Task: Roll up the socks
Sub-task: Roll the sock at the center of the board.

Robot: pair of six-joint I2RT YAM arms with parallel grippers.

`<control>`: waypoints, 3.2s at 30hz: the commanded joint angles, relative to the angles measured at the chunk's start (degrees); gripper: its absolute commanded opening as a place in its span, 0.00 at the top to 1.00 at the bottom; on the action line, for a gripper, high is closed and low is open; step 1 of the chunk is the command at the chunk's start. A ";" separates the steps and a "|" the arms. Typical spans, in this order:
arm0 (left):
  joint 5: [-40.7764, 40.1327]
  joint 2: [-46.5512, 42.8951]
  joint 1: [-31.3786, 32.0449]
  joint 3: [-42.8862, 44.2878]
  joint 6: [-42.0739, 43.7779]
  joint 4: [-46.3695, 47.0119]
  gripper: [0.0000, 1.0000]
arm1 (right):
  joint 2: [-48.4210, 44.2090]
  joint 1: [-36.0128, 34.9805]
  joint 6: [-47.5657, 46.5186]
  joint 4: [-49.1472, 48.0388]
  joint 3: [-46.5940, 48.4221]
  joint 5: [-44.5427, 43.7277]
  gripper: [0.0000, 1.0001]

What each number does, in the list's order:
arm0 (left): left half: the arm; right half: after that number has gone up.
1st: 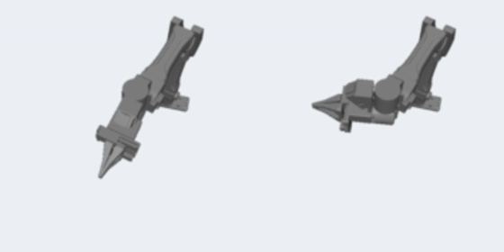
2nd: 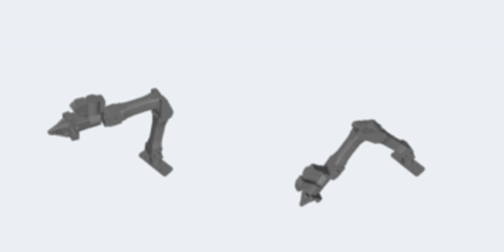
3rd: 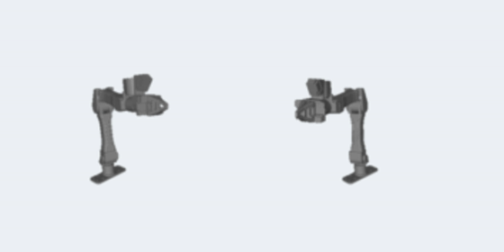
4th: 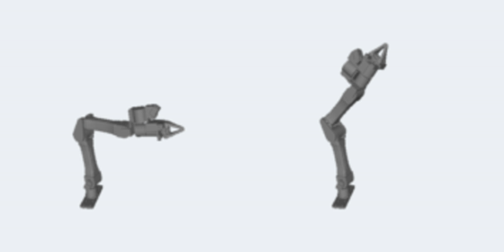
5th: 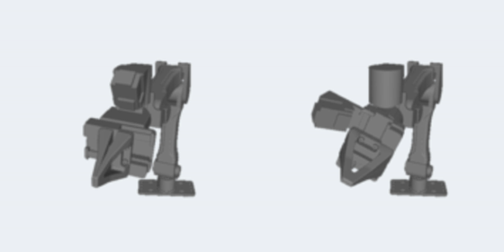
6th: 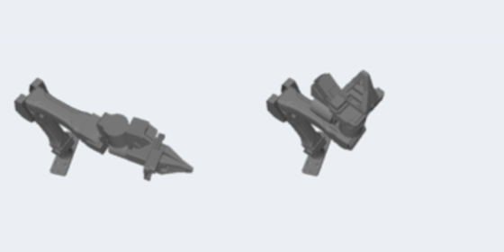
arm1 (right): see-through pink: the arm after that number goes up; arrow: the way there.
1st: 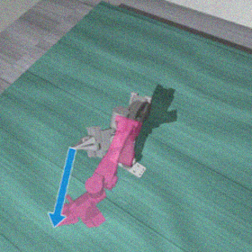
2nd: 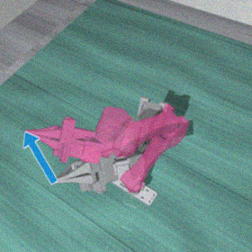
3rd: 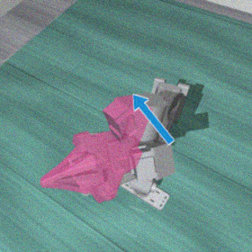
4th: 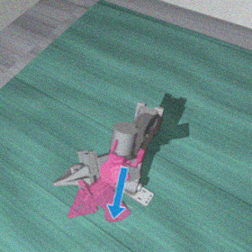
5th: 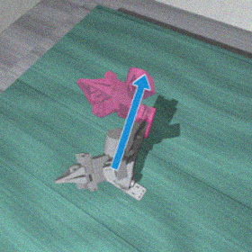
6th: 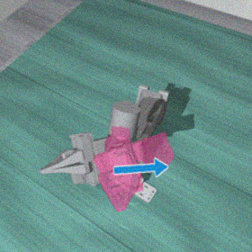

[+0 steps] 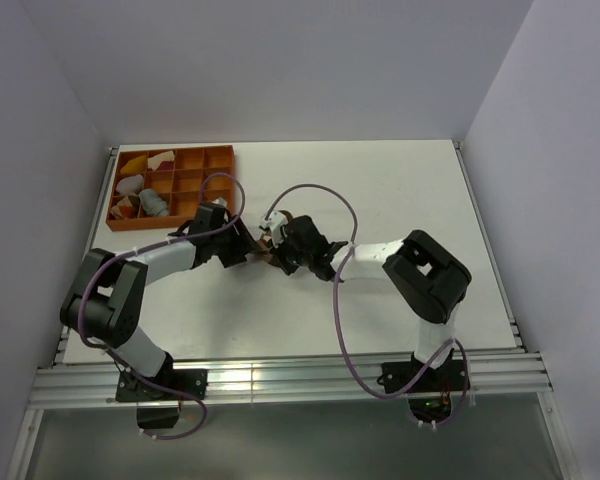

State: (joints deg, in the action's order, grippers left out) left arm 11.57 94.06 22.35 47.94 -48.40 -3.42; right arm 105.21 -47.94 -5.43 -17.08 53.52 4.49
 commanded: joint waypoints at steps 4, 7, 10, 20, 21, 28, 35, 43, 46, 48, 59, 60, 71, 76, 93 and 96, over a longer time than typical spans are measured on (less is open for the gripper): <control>-0.76 -7.65 -1.69 -6.19 -3.54 7.46 0.39 | 5.00 6.80 11.66 9.78 4.93 22.48 1.00; -0.59 -9.68 -1.78 -8.56 -3.80 10.35 0.39 | 6.94 9.61 15.00 10.39 6.33 29.77 1.00; -0.41 -9.86 -1.87 -11.11 -4.51 13.60 0.39 | 9.57 11.81 17.20 14.07 9.84 34.87 1.00; -0.06 -6.96 -1.78 -13.58 -8.20 22.48 0.38 | 16.43 17.09 24.68 15.31 14.15 48.50 1.00; -0.32 -6.87 -1.78 -13.66 -8.29 22.67 0.38 | 16.78 17.27 24.51 16.37 14.59 48.94 1.00; -1.03 -5.03 -1.78 -15.42 -10.30 23.99 0.37 | 18.10 17.45 20.82 22.35 19.07 49.47 1.00; -3.31 -5.64 -1.26 -18.85 -13.82 26.09 0.37 | 18.54 17.36 18.88 25.43 21.45 47.28 1.00; -5.33 -4.77 0.24 -19.47 -15.67 28.38 0.37 | 19.24 16.04 18.44 26.31 22.77 45.43 1.00; -5.16 -4.41 0.85 -20.52 -16.28 29.34 0.37 | 19.07 15.60 19.22 25.52 22.77 44.73 1.00; -4.72 -4.33 1.12 -21.39 -16.72 30.31 0.36 | 18.89 15.42 19.93 24.38 22.68 44.64 1.00; -0.59 -1.34 1.29 -20.87 -15.85 32.69 0.37 | 18.89 14.46 19.32 23.67 24.97 45.96 1.00; -0.67 -1.34 1.29 -21.13 -15.93 32.78 0.38 | 19.24 14.46 19.23 24.02 25.49 45.70 1.00; -1.82 -0.90 1.29 -20.09 -14.88 28.57 0.74 | 18.72 13.05 20.81 21.22 24.45 44.20 1.00; -1.12 -0.63 1.12 -18.24 -12.69 24.52 0.98 | 15.12 13.05 21.17 19.10 21.37 42.71 1.00; 6.80 7.98 3.23 -2.07 -0.03 7.03 1.00 | -8.97 17.53 22.91 8.65 5.81 20.13 0.60; 7.32 7.89 3.23 -1.80 0.94 6.23 1.00 | -5.73 18.24 22.75 9.43 8.96 16.26 0.60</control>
State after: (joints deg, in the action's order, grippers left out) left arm 18.44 100.14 24.91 46.24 -51.72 10.72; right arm 97.49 -30.79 17.02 -5.63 60.86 26.76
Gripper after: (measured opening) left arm 0.340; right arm 0.400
